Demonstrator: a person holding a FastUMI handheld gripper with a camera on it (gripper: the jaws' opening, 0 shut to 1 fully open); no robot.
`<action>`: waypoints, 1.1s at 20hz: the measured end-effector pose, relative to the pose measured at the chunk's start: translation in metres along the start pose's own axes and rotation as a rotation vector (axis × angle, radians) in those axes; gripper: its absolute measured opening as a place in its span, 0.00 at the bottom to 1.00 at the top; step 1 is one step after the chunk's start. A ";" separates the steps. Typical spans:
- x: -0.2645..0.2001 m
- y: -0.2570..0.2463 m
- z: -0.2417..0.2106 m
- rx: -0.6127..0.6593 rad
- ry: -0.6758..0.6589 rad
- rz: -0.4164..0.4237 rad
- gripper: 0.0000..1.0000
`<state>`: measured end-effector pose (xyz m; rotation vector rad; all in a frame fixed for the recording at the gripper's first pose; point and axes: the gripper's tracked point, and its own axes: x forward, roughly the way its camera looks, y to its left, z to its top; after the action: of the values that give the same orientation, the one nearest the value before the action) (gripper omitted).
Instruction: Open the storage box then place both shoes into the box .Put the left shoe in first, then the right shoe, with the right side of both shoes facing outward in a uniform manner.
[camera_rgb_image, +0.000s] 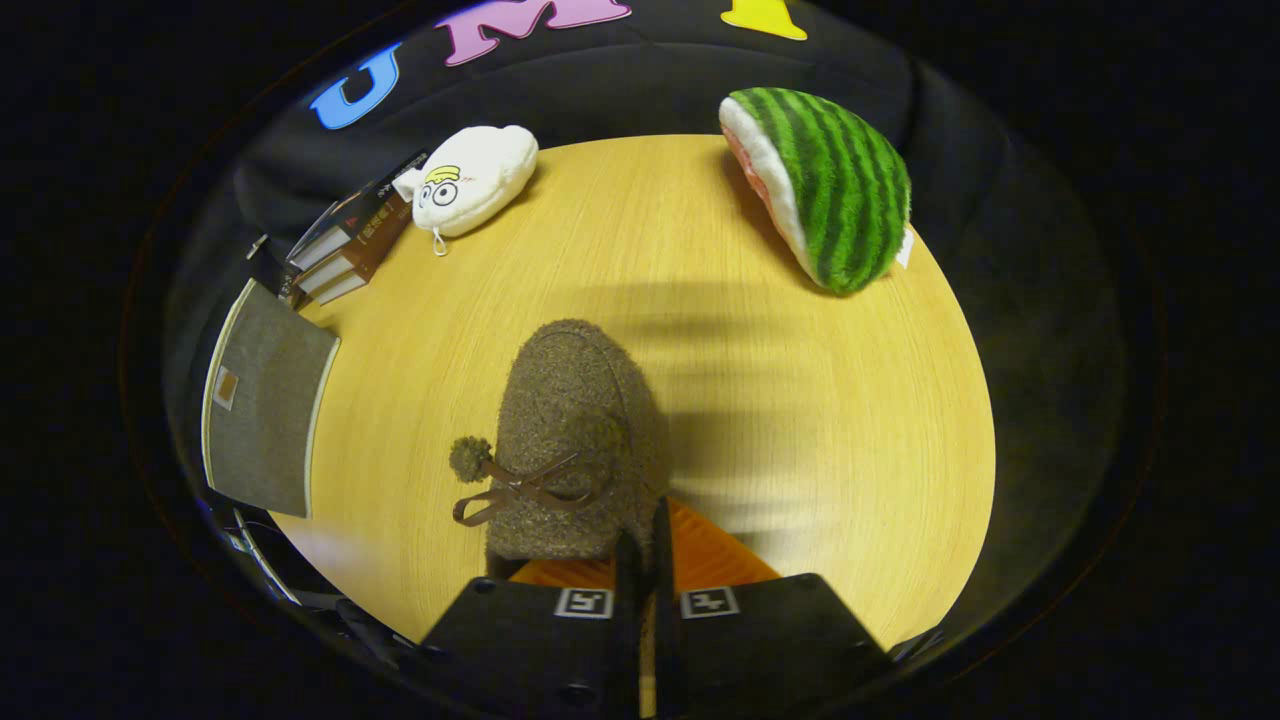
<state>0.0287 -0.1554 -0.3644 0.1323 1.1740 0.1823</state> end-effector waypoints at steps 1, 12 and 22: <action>-0.002 0.002 -0.002 -0.009 0.001 0.001 0.08; -0.048 0.057 0.017 0.015 -0.034 0.033 0.05; -0.138 0.196 0.061 0.090 -0.136 0.178 0.05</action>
<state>0.0195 0.0068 -0.1777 0.3242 1.0353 0.2727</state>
